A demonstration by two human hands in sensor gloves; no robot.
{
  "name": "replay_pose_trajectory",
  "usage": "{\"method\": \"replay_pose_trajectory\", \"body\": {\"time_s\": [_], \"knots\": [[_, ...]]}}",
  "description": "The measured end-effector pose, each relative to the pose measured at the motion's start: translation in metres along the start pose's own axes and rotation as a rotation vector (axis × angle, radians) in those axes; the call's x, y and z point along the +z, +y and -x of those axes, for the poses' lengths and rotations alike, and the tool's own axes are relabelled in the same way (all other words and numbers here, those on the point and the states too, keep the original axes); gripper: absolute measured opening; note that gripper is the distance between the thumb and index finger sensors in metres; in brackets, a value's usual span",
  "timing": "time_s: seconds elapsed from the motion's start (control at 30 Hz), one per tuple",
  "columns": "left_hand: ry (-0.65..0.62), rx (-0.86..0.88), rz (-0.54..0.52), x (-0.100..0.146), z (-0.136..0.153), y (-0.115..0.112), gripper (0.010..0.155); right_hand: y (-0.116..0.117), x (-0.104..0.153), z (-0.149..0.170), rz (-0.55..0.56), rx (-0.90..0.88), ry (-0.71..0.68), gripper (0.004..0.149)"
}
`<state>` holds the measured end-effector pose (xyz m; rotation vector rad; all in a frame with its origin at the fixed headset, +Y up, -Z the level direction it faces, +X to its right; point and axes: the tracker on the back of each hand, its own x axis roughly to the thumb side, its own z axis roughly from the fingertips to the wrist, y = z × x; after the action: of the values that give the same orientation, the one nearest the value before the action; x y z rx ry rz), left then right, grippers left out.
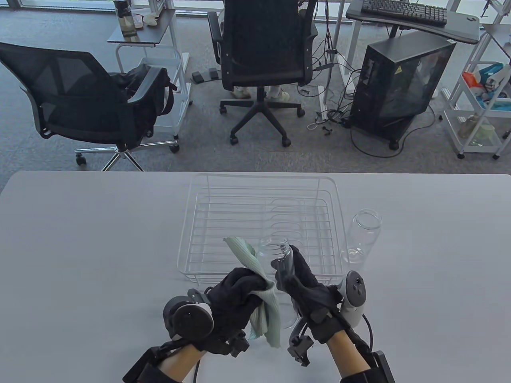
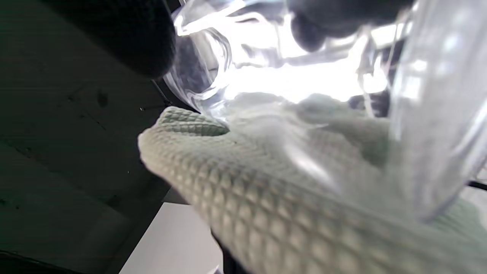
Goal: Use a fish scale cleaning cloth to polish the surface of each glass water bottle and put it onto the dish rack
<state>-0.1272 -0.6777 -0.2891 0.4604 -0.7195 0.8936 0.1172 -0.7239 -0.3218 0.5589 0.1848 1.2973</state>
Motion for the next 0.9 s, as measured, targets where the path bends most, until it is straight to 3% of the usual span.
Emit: {"method": "replay_pose_trajectory", "body": {"time_s": [0.17,0.3,0.47,0.77,0.9], "knots": [[0.056,0.068,-0.06,-0.004,0.008,0.014,0.041,0.007,-0.001,0.005,-0.147,-0.006,0.072,0.088],[0.063,0.076,-0.07,-0.005,0.01,0.016,0.041,0.009,-0.002,0.007,-0.137,-0.041,0.074,0.091],[0.062,0.078,-0.069,-0.004,0.009,0.015,0.041,0.007,-0.002,0.001,-0.042,0.071,-0.014,0.094],[-0.104,-0.085,0.093,0.005,-0.018,-0.016,0.04,-0.004,0.002,-0.008,0.199,0.127,-0.093,0.104],[-0.094,-0.075,0.083,0.004,-0.018,-0.018,0.041,-0.004,0.003,-0.012,0.164,0.15,-0.088,0.101]]}}
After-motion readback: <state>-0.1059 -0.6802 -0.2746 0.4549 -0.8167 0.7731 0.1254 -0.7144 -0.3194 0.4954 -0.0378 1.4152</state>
